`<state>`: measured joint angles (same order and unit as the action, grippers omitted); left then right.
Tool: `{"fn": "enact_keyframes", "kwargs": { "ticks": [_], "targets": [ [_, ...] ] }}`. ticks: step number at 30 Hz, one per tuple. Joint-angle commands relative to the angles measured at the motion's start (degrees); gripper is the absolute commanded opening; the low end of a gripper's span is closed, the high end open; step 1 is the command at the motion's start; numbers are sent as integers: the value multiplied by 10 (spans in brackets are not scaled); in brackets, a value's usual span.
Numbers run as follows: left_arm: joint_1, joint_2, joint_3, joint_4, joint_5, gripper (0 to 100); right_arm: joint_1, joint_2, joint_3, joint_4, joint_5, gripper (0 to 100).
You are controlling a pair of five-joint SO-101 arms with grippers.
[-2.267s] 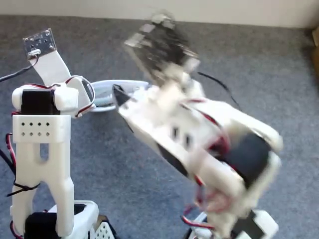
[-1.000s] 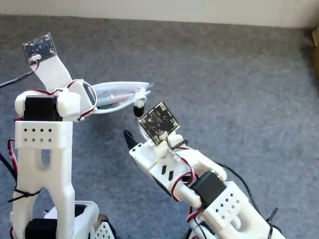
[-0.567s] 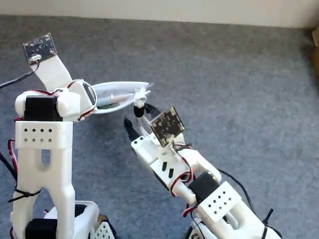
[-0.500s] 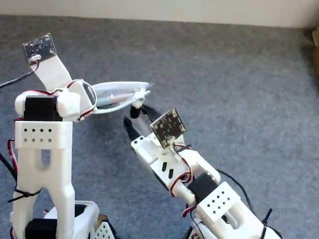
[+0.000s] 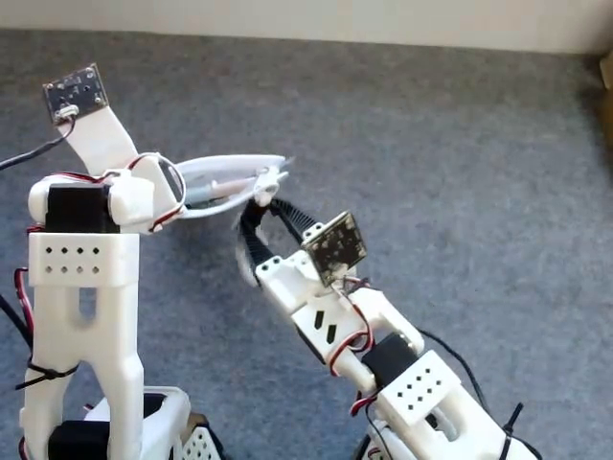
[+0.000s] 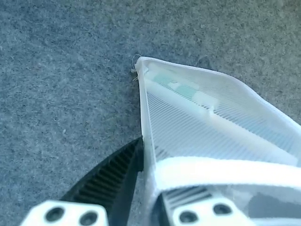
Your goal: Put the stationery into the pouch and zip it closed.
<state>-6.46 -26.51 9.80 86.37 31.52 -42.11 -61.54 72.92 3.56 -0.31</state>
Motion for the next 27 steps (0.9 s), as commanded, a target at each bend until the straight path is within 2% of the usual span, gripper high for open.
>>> {"fn": "enact_keyframes", "kwargs": {
  "ticks": [1,27],
  "targets": [
    [6,-5,1,-13,6,7,17,-12,-12,-12,-31,128],
    [6,-5,9,-14,6,7,14,-11,-14,-16,-33,128]
  ]
}}
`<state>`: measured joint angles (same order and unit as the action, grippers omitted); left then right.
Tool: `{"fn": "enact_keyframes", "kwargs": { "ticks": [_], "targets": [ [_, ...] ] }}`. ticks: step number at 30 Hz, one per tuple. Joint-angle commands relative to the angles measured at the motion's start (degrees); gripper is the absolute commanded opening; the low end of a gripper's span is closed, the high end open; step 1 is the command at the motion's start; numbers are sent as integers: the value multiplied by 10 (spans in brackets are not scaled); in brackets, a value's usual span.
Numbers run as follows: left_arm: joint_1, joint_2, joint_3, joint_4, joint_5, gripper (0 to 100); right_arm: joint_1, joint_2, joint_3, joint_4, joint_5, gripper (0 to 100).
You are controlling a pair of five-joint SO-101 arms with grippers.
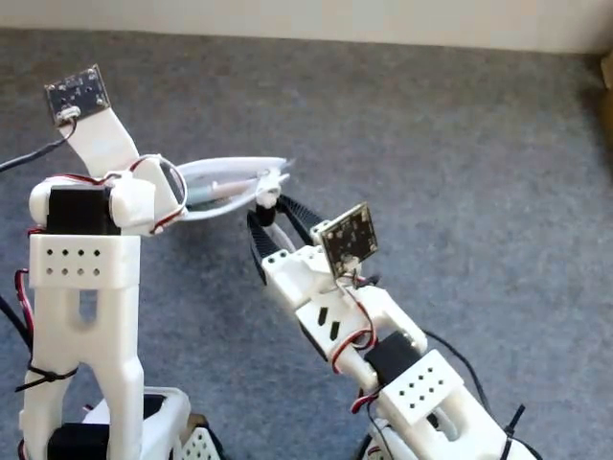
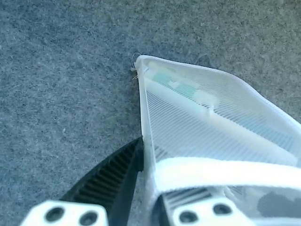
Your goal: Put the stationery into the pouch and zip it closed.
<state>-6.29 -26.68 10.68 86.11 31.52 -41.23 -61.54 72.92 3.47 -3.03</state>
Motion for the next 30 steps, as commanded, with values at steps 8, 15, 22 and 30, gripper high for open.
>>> {"fn": "enact_keyframes", "kwargs": {
  "ticks": [8,15,22,30],
  "targets": [
    [4,-3,0,-11,6,7,6,85,-95,-11,-6,128],
    [4,-3,1,-11,6,7,7,63,-109,-10,-6,123],
    [4,-3,1,-11,6,7,5,20,-70,-10,-3,123],
    [4,-3,1,-11,6,7,7,20,-66,-10,-2,50]
  ]
}}
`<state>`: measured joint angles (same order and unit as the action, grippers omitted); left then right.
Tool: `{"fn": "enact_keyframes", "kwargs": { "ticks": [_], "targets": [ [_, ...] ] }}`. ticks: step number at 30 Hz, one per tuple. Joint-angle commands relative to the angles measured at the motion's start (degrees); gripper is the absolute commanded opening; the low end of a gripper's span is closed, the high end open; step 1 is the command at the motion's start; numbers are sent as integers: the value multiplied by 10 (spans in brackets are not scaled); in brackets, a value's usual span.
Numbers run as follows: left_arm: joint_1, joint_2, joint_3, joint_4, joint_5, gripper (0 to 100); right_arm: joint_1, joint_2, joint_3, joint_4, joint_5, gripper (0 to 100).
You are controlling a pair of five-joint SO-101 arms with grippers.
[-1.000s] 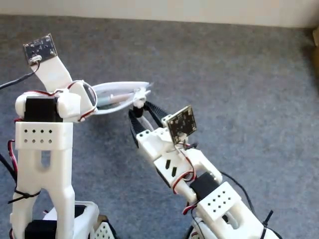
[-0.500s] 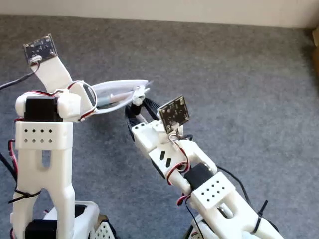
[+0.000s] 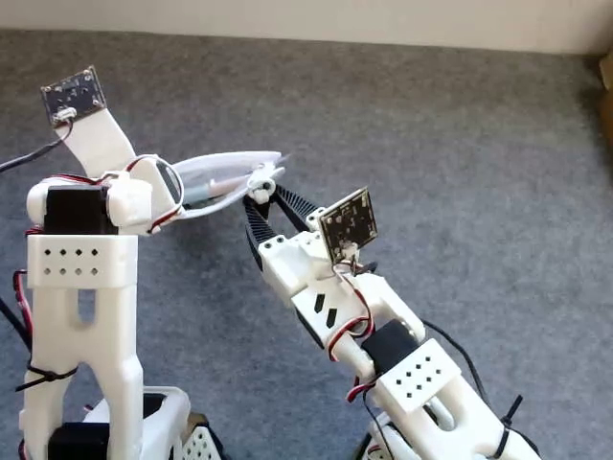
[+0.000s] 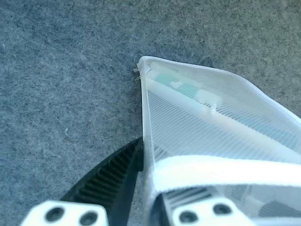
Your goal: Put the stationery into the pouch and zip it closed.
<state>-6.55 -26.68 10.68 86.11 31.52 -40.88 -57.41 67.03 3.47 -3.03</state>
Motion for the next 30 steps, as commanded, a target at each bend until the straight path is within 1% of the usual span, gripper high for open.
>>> {"fn": "enact_keyframes", "kwargs": {
  "ticks": [1,5,8,10,14,19,20,22,24,27,30],
  "targets": [
    [7,-3,1,-11,6,7,4,-22,-7,-9,-2,48],
    [7,-3,1,-11,6,7,4,-25,-13,65,-2,44],
    [7,-3,1,-11,6,7,6,-25,-15,121,-1,2],
    [7,-3,1,-11,6,7,6,-25,-29,142,2,5],
    [7,-3,1,-11,5,7,5,-25,-58,211,36,5],
    [7,-4,-2,-15,1,8,5,-25,-107,306,39,5],
    [7,-6,-4,-15,-14,8,5,-25,-116,324,39,5],
    [7,-7,-5,-15,-68,13,6,-25,-136,361,43,5],
    [8,-7,-4,-15,-114,49,6,-25,-156,400,58,5],
    [7,-7,-4,-15,-127,114,6,-25,-177,448,67,5],
    [10,-8,-10,-16,-128,157,6,-25,-194,488,68,5]
  ]
}}
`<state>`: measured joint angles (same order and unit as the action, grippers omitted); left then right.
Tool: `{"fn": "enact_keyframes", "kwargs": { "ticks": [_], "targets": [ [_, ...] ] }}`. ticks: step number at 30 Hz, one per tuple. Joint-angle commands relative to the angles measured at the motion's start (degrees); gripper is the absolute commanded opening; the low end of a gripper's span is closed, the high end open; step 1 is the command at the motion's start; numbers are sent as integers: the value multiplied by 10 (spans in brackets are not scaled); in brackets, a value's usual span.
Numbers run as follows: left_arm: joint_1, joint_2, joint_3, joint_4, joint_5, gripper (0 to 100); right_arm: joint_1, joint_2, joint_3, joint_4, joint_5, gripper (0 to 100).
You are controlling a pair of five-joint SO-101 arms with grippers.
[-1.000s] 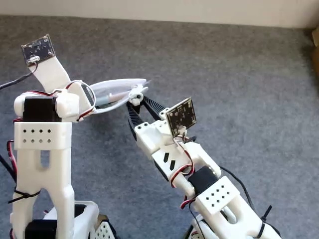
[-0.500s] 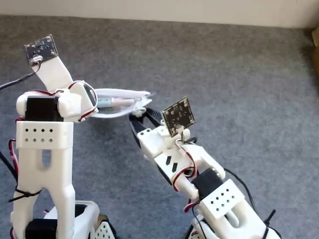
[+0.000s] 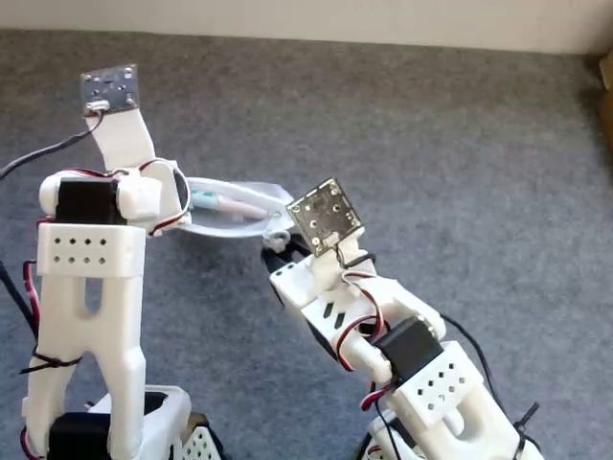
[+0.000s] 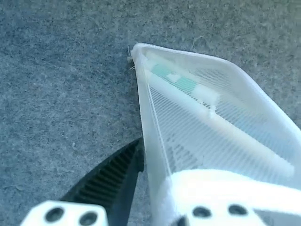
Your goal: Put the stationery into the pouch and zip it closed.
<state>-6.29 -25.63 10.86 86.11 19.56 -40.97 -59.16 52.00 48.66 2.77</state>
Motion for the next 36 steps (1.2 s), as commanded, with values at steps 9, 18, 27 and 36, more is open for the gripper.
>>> {"fn": "enact_keyframes", "kwargs": {
  "ticks": [9,18,27,36],
  "targets": [
    [44,-18,-65,-16,-91,175,7,-7,-84,141,76,5],
    [143,-13,-118,-28,-182,176,28,-7,-80,148,83,5],
    [240,-11,-113,-98,-221,243,29,-8,-80,148,113,5],
    [314,93,-111,-143,-221,249,29,-8,-80,148,113,5]
  ]
}}
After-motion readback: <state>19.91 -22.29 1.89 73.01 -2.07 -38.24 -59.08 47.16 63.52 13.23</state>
